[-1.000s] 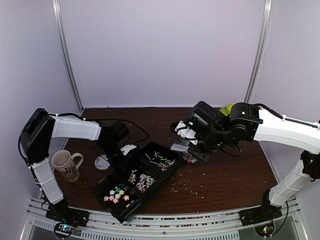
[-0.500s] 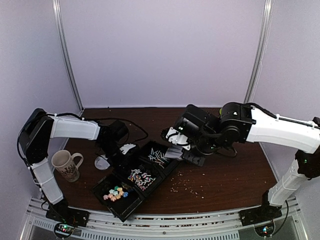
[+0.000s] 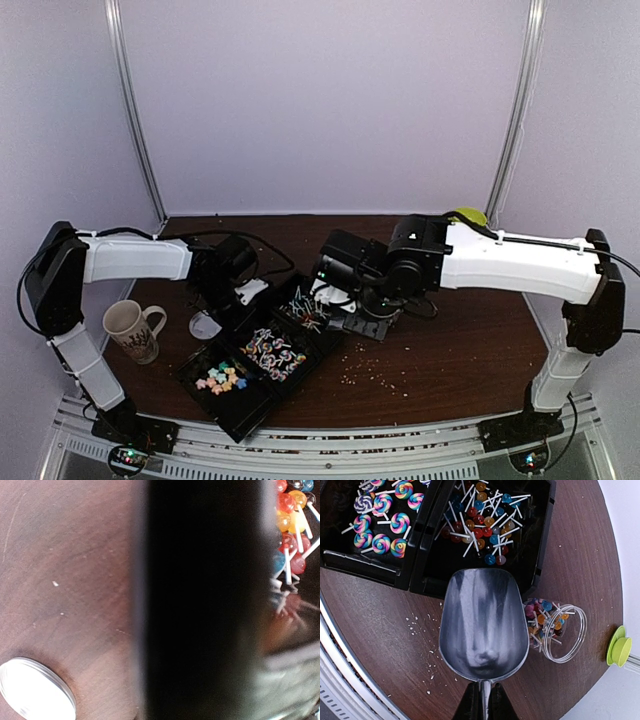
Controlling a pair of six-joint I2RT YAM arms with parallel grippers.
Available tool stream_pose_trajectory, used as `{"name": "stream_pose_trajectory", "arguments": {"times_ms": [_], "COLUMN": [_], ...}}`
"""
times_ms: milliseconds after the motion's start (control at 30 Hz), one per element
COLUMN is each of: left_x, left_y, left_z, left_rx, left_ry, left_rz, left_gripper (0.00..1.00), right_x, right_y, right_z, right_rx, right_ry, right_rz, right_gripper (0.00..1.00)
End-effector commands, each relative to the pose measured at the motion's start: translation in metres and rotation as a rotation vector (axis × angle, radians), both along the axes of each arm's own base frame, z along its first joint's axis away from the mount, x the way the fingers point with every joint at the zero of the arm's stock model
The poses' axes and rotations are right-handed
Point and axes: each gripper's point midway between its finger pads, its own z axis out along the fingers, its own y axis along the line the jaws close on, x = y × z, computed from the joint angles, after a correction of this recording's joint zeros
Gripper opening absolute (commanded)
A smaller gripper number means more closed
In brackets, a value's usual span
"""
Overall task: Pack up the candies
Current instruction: Scoop the fake candies from the plate.
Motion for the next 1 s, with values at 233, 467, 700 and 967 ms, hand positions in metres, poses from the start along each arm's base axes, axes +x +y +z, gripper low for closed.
{"name": "stream_pose_trajectory", "arguments": {"times_ms": [233, 467, 700, 967], "left_x": [0.013, 0.012, 0.011, 0.01], "left_y": [-0.021, -0.024, -0.028, -0.032], "left_z": [0.034, 0.037, 0.042, 0.045], "left_rx": [-0.092, -0.1, -0.119, -0.144], "left_ry": [-0.087, -0.096, -0.107, -0.105], "left_rz": [-0.034, -0.043, -0.057, -0.067], "left_gripper": [0.0, 0.0, 0.0, 0.0], "right_x": [0.005, 0.011, 0.024, 0.025], "right_y": [0.0, 0.009, 0.026, 0.052], "right_z": [-0.021, -0.047, -0.076, -0.093], "right_rx": [-0.124, -0.155, -0.137, 0.025], "right_ry": [0.029, 0.106, 0.18, 0.195], "right_rz": [0.008, 0.015, 0.0, 0.031], "right_gripper": [0.0, 0.0, 0.0, 0.0]}}
